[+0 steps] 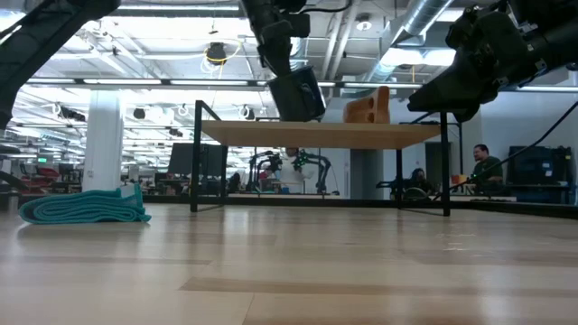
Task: Stack small to large cups/mugs on shelf
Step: Put the black mug on the shelf
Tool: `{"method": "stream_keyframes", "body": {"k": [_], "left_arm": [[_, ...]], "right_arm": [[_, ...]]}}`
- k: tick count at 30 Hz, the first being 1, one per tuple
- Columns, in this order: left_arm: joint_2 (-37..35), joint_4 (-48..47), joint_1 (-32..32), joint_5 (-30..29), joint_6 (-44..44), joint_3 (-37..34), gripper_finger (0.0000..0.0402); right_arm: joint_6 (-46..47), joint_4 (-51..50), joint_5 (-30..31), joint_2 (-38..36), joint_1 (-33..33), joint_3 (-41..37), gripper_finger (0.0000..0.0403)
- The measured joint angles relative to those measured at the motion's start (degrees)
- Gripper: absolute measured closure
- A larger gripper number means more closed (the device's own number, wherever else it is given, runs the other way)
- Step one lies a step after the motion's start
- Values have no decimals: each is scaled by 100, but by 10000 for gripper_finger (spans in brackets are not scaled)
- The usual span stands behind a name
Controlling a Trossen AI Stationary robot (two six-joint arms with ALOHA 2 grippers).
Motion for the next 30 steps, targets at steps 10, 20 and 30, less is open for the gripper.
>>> {"method": "stream_keyframes", "body": {"k": [10,20,30], "left_arm": [[-9,-381,122,78,-103,-85,395],[-7,-669,336,442,-178,-85,395],[142,-937,412,453,-463,-31,395]], "right_arm": [[-2,-2,0,1,0,0,269],[-2,-3,0,1,0,0,269],[-6,-4,0,2,0,0,269]]}}
